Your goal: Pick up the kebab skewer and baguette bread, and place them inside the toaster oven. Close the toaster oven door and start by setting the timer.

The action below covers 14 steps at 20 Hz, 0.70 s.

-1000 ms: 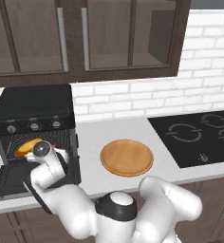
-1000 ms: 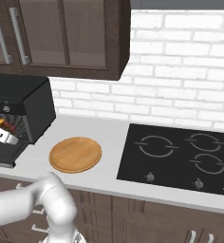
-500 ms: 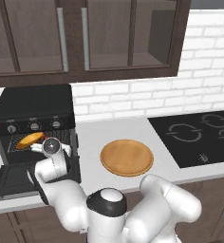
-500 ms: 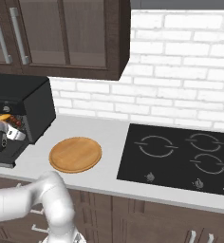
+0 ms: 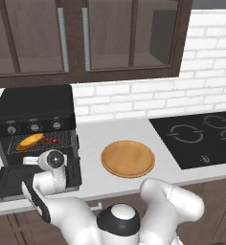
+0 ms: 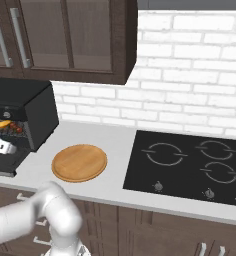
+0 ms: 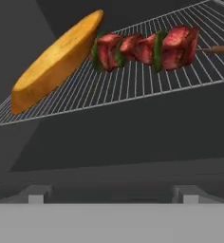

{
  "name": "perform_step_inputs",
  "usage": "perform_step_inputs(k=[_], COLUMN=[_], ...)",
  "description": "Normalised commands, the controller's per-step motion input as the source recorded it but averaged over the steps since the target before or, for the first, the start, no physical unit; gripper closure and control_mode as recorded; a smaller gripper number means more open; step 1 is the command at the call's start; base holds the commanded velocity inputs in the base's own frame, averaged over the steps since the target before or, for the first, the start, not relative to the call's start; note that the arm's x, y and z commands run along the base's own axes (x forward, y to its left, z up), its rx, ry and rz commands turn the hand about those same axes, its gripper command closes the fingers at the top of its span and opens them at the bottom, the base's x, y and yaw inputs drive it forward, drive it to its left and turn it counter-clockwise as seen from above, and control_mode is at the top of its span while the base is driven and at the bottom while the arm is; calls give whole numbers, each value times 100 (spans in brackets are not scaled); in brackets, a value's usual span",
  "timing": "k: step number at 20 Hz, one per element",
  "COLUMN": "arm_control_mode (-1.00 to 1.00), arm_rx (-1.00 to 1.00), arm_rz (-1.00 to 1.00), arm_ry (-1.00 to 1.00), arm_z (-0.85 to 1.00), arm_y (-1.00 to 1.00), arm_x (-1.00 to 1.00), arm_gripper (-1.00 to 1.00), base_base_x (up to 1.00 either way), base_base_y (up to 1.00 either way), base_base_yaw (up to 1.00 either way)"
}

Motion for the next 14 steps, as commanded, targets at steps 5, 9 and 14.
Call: perform_step_inputs(k=[5, 9, 14], arm_control_mode=[-100, -100, -100], arm_rx=[0, 0, 0], arm_rz=[19, 10, 4], arm_ry=[-17, -4, 10], arm_z=[51, 99, 84], arm_y=[54, 27, 16], arm_x=[-63, -29, -35], arm_gripper=[-100, -100, -100], base_base_x=[0, 0, 0], base_base_y=[0, 0, 0], base_base_yaw=[0, 0, 0])
